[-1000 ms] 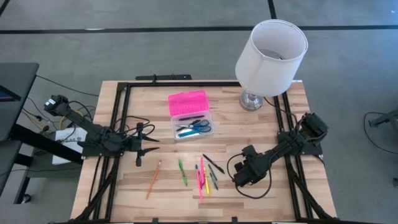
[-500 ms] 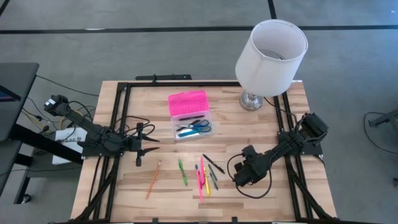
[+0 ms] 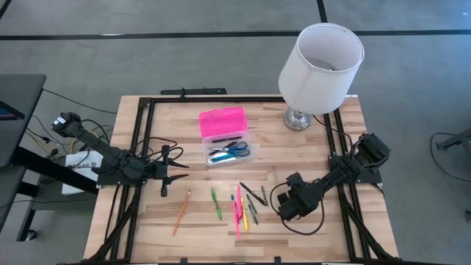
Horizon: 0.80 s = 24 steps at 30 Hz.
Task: Pick & place school supplies into a supply box
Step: Put the gray pen into the pink supply box
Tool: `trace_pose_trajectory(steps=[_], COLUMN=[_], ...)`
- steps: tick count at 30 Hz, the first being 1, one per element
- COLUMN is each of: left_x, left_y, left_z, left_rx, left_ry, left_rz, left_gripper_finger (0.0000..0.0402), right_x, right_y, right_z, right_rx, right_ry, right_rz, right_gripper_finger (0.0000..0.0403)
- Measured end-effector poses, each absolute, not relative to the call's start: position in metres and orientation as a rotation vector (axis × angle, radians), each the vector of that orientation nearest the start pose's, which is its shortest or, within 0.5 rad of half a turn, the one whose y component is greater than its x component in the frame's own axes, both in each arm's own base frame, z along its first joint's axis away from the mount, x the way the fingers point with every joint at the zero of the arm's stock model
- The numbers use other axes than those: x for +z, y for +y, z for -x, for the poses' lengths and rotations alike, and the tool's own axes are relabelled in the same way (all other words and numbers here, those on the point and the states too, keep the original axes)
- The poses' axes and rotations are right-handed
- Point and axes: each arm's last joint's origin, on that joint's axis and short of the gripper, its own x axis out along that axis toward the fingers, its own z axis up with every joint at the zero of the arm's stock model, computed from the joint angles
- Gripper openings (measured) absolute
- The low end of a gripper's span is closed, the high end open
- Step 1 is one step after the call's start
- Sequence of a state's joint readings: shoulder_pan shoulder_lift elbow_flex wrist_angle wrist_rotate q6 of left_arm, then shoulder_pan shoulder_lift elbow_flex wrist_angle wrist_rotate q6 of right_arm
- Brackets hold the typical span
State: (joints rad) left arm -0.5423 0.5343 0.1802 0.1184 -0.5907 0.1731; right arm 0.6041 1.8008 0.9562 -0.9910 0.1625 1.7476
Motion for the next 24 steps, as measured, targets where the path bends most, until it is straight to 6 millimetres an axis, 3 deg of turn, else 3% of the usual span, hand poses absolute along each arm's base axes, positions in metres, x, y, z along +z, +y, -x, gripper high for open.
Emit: trace_pose_trajectory(steps=[9,24], left_x=[0.1879,0.1878], left_y=[-0.0547,-0.0546], left_z=[-0.1219,-0.1219], left_rx=[0.031,0.031], left_ry=[0.203,0.203], left_rz=[-0.299,-0.3], left_gripper_finger=[0.0122,0.0122], right_x=[0.123,0.122], right_y=[0.1466,0.1501], right_z=[-0.2204,-0.2216], right_rx=[-1.044,-0.96], right_ry=[1.355,1.42], right_rz=[-0.583,-0.587], right_gripper_finger=[0.001,0.0015])
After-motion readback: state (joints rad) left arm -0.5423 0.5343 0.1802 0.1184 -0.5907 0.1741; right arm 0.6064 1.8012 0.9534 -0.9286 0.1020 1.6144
